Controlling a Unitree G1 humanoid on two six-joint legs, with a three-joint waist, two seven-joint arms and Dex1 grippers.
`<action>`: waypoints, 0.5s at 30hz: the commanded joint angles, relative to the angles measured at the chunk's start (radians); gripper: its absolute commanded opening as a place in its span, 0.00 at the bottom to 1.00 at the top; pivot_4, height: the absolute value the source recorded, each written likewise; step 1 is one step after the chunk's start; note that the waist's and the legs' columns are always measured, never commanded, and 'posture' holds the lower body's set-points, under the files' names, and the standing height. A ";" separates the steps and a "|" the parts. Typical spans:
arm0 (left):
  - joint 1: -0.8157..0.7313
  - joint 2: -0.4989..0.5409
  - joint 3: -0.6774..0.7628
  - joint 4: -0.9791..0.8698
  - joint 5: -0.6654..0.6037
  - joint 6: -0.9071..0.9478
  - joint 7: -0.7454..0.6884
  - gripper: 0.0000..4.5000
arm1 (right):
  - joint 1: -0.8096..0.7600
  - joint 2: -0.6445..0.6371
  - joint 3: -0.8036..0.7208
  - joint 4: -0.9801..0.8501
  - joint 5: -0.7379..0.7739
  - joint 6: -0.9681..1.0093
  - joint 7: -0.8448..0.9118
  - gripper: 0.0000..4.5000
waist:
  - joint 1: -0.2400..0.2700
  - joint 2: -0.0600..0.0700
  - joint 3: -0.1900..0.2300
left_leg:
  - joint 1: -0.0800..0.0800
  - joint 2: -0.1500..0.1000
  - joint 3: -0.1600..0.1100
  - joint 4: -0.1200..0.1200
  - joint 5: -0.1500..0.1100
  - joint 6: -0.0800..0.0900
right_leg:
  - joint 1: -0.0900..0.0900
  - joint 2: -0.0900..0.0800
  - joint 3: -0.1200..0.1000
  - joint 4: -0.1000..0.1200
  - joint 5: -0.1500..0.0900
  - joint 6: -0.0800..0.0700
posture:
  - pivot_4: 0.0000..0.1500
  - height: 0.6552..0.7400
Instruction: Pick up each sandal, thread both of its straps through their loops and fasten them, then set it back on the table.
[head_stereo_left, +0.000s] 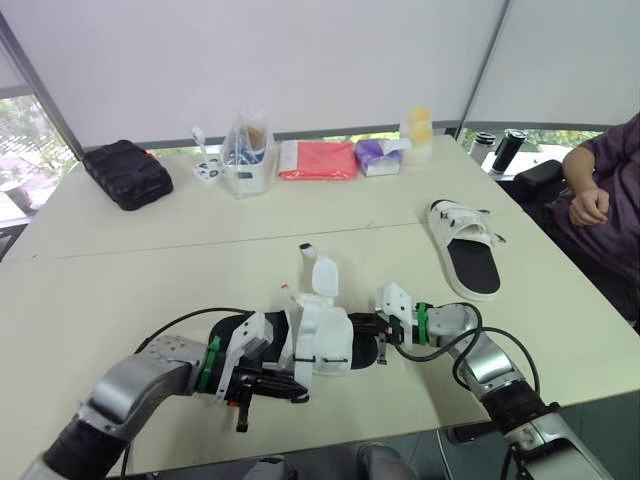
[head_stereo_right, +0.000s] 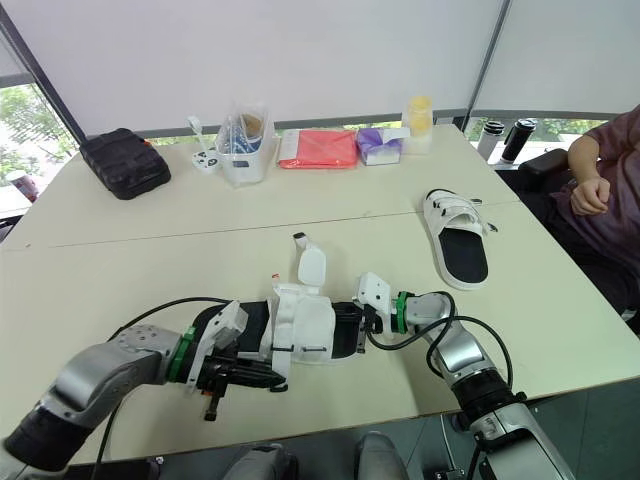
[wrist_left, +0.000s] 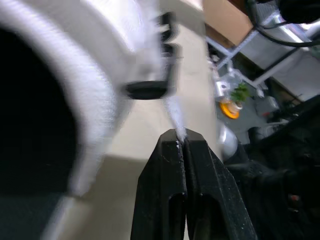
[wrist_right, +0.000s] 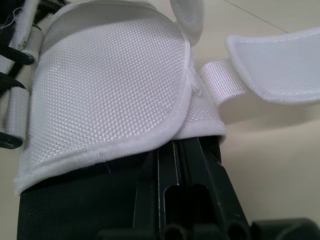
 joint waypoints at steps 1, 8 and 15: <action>0.045 0.077 0.074 -0.139 -0.115 0.053 -0.057 0.01 | 0.031 -0.016 0.032 0.091 -0.082 0.044 -0.020 0.00 | 0.001 0.001 0.000 | 0.000 0.000 0.000 0.000 0.000 0.000 | 0.000 0.000 0.000 0.000 0.000 0.000 | 1.00 1.00; 0.123 0.174 0.218 -0.261 -0.303 0.133 -0.068 0.01 | 0.018 -0.011 0.035 0.108 -0.084 0.038 -0.016 0.00 | 0.001 0.001 0.001 | 0.000 0.000 0.000 0.000 0.000 0.000 | 0.000 0.000 0.000 0.000 0.000 0.000 | 1.00 1.00; 0.110 0.154 0.282 -0.263 -0.442 0.174 0.009 0.01 | 0.006 -0.010 0.036 0.123 -0.083 0.032 -0.013 0.00 | 0.001 0.001 0.001 | 0.000 0.000 0.000 0.000 0.000 0.000 | 0.000 0.000 0.000 0.000 0.000 0.000 | 1.00 1.00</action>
